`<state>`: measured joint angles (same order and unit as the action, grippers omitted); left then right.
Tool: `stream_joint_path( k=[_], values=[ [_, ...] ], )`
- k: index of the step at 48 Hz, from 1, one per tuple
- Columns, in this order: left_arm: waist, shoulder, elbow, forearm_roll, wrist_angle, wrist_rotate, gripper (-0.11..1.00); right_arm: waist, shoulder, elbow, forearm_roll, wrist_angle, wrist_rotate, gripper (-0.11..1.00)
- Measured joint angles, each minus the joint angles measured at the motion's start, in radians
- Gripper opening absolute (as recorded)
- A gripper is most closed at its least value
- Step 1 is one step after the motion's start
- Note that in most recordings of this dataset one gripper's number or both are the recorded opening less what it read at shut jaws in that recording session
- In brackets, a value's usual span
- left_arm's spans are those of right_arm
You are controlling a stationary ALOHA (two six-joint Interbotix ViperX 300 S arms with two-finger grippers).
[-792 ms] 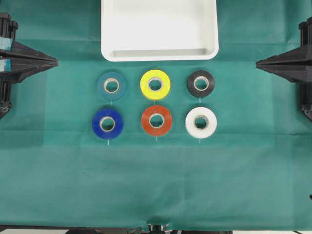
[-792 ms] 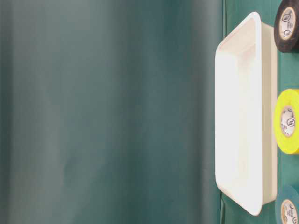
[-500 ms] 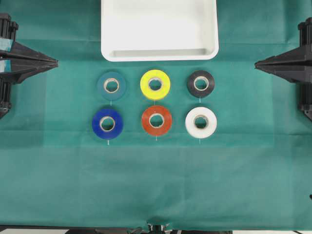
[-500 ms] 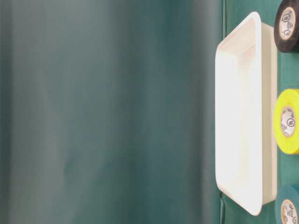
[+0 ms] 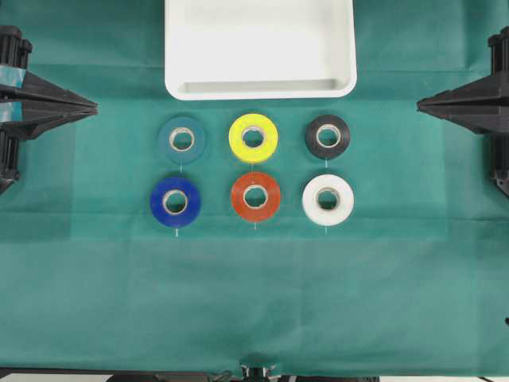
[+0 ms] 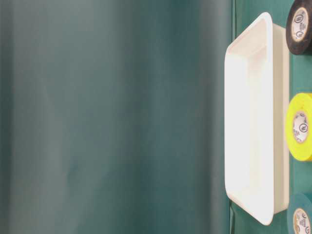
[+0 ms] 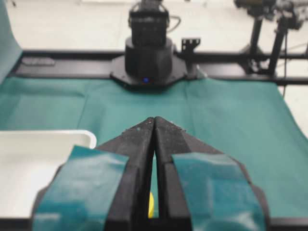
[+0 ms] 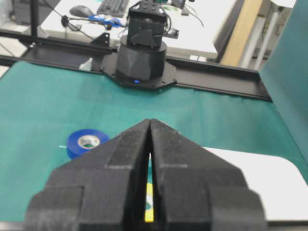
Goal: Place the tape from the fixed location into the white case.
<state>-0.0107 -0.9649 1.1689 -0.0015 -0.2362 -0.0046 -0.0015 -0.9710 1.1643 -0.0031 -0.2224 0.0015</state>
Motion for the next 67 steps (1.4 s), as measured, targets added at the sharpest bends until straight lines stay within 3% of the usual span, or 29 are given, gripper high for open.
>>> stream_joint_path(
  k=[7,11,19,24,42,59,67],
  values=[
    [-0.002,0.0,-0.002,-0.005,0.003,0.0,0.12,0.0,0.002,-0.002,0.0,0.003,0.0,0.0],
    [-0.002,0.0,-0.002,-0.006,0.003,-0.002,0.31,0.0,0.0,-0.002,0.0,0.0,-0.002,0.0],
    [-0.002,-0.002,-0.002,-0.005,0.008,0.0,0.8,0.0,0.002,-0.002,0.0,0.003,-0.002,0.0],
    [-0.003,0.0,-0.002,-0.005,0.006,-0.002,0.98,0.0,0.002,-0.002,0.0,0.003,-0.002,0.0],
    [-0.009,-0.002,-0.002,-0.006,0.009,-0.002,0.97,0.0,0.002,-0.002,-0.002,0.003,-0.005,0.0],
    [-0.13,-0.002,-0.003,-0.006,0.009,-0.005,0.97,0.0,0.002,-0.002,-0.003,0.003,-0.005,0.0],
    [-0.144,0.0,-0.006,-0.006,0.011,-0.005,0.97,0.0,0.002,-0.002,-0.003,0.003,-0.005,0.0]
  ],
)
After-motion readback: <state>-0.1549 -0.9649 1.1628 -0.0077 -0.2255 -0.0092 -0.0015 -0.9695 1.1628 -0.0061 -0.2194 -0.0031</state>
